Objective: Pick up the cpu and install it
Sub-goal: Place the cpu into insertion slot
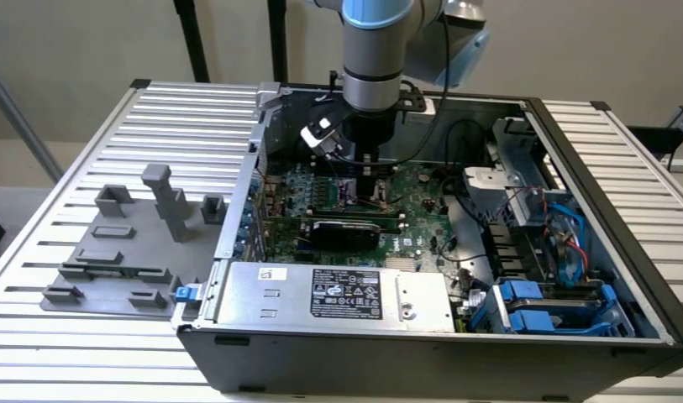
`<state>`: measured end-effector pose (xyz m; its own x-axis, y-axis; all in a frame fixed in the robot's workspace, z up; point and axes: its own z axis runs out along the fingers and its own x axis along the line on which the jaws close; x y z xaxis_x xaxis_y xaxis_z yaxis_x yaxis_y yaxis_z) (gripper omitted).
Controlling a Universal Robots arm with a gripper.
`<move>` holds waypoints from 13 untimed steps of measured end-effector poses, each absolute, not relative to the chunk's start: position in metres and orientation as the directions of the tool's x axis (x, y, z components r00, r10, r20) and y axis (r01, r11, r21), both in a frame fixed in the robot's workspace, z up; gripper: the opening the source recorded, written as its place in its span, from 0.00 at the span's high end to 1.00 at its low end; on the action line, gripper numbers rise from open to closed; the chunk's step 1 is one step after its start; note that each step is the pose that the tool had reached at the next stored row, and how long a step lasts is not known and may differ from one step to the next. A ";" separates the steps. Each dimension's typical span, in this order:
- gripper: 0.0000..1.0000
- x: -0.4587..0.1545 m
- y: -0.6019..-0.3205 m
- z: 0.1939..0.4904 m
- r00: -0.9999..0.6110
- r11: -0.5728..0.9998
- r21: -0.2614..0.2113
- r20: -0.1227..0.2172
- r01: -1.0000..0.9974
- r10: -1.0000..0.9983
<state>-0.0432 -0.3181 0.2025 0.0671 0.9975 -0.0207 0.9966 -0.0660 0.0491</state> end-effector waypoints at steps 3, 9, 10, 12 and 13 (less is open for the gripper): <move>0.45 -0.044 -0.317 0.202 0.063 -0.061 0.051 -0.023 0.997 0.998; 0.45 -0.044 -0.317 0.200 0.055 -0.054 0.054 -0.029 0.997 0.998; 0.45 -0.044 -0.317 0.199 0.055 -0.053 0.055 -0.030 0.997 0.998; 0.45 -0.044 -0.316 0.199 0.054 -0.053 0.055 -0.030 0.997 0.998; 0.45 -0.044 -0.316 0.199 0.054 -0.053 0.056 -0.030 0.997 0.998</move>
<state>-0.0444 -0.3162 0.1989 0.0542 0.9981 -0.0296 0.9971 -0.0525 0.0555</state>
